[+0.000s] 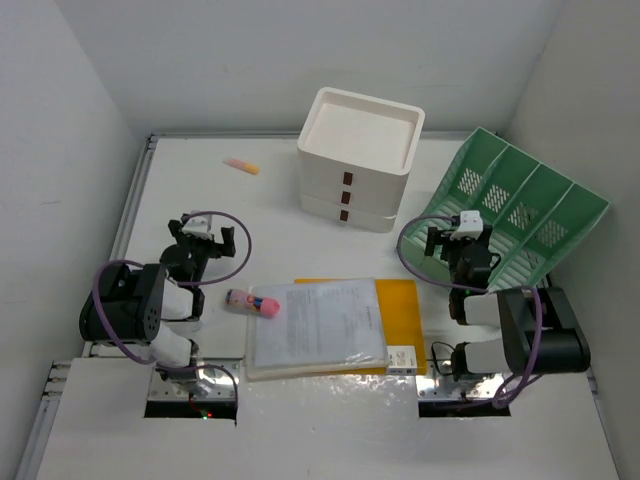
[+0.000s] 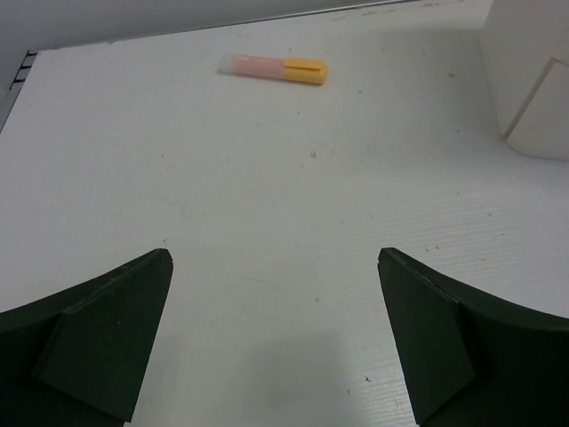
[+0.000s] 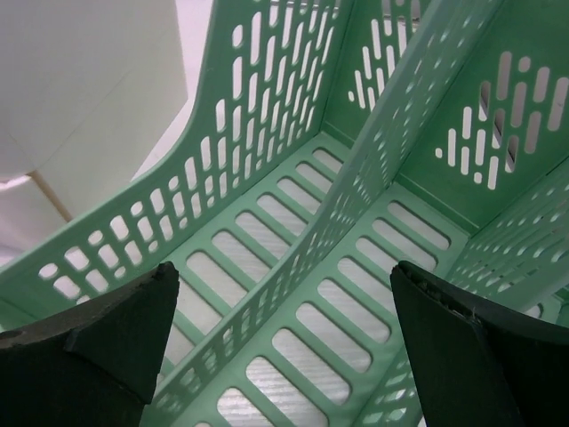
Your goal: Organize the desk
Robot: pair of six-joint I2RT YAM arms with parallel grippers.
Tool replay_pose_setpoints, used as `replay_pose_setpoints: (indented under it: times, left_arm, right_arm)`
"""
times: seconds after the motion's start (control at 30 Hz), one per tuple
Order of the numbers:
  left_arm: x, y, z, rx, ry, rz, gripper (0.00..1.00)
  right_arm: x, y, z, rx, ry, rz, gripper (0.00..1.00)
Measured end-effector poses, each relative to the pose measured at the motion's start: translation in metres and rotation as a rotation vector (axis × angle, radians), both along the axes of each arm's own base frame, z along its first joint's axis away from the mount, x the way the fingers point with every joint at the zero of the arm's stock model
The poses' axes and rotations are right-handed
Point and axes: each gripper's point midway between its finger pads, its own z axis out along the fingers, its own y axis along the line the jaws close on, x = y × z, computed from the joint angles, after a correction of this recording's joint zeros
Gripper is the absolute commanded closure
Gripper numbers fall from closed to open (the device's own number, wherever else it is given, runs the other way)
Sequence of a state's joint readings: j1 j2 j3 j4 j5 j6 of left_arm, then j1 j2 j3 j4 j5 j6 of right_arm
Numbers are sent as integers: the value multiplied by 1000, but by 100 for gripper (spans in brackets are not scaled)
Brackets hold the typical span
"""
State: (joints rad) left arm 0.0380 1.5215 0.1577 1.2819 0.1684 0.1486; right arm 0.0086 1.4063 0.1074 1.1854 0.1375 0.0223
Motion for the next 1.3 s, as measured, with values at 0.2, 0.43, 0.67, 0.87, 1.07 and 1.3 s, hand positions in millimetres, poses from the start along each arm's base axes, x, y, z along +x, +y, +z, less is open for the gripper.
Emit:
replay_pose_setpoints:
  times: [0.2, 0.43, 0.67, 0.87, 1.07, 1.3]
  left_arm:
    - [0, -4, 0, 2, 0, -21, 1]
    - [-1, -7, 0, 1, 1, -44, 5]
    - [22, -13, 27, -4, 29, -81, 17]
    - [63, -45, 216, 30, -239, -217, 28]
    - [42, -148, 240, 52, -170, -463, 24]
    - [6, -249, 154, 152, 86, -670, 22]
  right_arm:
    - [-4, 6, 3, -7, 106, 41, 1]
    - [2, 28, 54, 5, 151, 104, 9]
    - [25, 59, 158, 31, 32, 154, 15]
    - [62, 65, 213, 118, -5, 115, 17]
    - [127, 73, 249, 186, 15, 54, 16]
    - [185, 73, 231, 230, 84, -35, 18]
